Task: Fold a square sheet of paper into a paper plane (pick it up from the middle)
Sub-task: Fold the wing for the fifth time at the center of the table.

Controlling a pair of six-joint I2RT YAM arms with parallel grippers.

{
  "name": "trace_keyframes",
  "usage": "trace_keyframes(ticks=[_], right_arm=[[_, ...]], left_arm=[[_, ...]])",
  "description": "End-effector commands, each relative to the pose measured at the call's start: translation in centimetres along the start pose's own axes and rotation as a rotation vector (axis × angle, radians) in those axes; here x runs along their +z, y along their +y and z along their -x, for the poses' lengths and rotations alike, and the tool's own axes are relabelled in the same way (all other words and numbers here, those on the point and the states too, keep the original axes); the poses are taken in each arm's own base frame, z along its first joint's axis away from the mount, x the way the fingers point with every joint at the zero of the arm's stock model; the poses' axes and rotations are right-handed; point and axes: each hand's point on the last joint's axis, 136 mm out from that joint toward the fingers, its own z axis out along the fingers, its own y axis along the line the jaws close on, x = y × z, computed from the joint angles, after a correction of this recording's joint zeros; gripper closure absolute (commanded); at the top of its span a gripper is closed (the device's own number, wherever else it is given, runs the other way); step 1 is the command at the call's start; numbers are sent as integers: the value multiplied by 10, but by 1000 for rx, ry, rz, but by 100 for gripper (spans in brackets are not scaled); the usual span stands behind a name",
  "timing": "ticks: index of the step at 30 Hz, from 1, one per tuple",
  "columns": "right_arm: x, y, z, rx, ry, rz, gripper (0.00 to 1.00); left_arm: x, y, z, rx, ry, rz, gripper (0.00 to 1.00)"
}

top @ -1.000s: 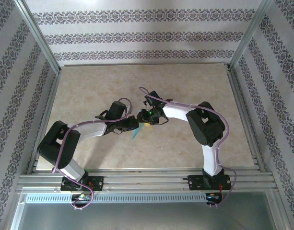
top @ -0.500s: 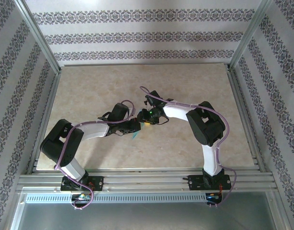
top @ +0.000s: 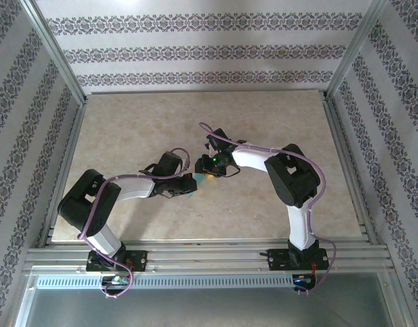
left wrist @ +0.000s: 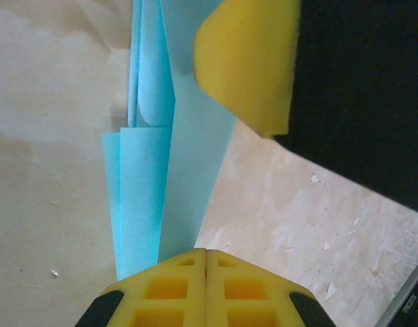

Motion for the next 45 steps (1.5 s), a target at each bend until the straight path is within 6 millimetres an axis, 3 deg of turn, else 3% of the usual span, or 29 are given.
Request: trace_keyframes(ticks=[1, 31, 34, 41, 45], right_arm=[[19, -55, -21, 75, 75, -173, 54], [15, -37, -14, 65, 66, -118, 52], [5, -22, -4, 54, 32, -58, 52], [-54, 12, 25, -8, -124, 90, 54], [-56, 14, 18, -68, -137, 84, 59]], left_arm=[[5, 13, -11, -12, 22, 39, 95], [5, 34, -21, -25, 40, 130, 95], [4, 38, -21, -25, 34, 145, 96], [6, 47, -26, -20, 39, 170, 100], [8, 47, -26, -18, 39, 169, 100]])
